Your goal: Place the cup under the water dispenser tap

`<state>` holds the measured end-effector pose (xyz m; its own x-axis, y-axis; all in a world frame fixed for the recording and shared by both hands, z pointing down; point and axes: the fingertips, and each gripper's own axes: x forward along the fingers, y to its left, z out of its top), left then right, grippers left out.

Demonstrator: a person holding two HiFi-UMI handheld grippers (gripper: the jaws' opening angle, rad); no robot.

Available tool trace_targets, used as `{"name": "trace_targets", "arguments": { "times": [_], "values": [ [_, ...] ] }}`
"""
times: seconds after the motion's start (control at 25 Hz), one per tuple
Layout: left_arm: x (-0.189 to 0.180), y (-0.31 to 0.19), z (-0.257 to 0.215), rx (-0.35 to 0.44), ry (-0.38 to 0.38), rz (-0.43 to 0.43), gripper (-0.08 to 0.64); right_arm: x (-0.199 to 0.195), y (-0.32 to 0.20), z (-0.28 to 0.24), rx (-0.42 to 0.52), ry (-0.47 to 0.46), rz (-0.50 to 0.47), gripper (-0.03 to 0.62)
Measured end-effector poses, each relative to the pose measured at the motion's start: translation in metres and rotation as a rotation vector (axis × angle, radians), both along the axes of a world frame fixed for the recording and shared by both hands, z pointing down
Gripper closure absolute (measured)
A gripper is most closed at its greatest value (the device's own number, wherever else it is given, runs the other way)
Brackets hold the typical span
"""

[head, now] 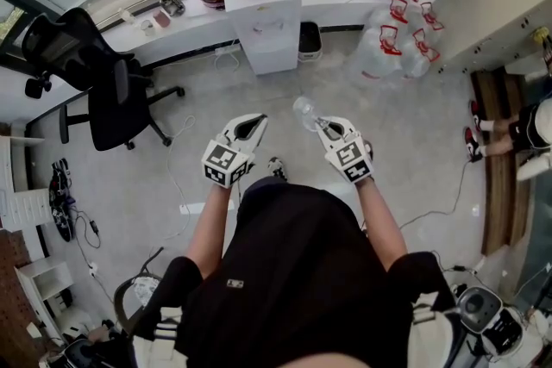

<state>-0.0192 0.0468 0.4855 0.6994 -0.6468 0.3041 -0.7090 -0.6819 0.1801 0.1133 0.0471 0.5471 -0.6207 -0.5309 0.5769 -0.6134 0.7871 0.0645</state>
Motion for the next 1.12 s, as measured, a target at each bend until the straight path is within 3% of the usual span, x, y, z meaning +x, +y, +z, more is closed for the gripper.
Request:
{"name": "trace_targets", "arguments": {
  "times": [1.12],
  "values": [
    [-0.13,-0.019,0.02,0.002,0.036,-0.125,0.56,-0.111,-0.026,0.024,-0.013,0.033,-0.074,0.58]
  ]
}}
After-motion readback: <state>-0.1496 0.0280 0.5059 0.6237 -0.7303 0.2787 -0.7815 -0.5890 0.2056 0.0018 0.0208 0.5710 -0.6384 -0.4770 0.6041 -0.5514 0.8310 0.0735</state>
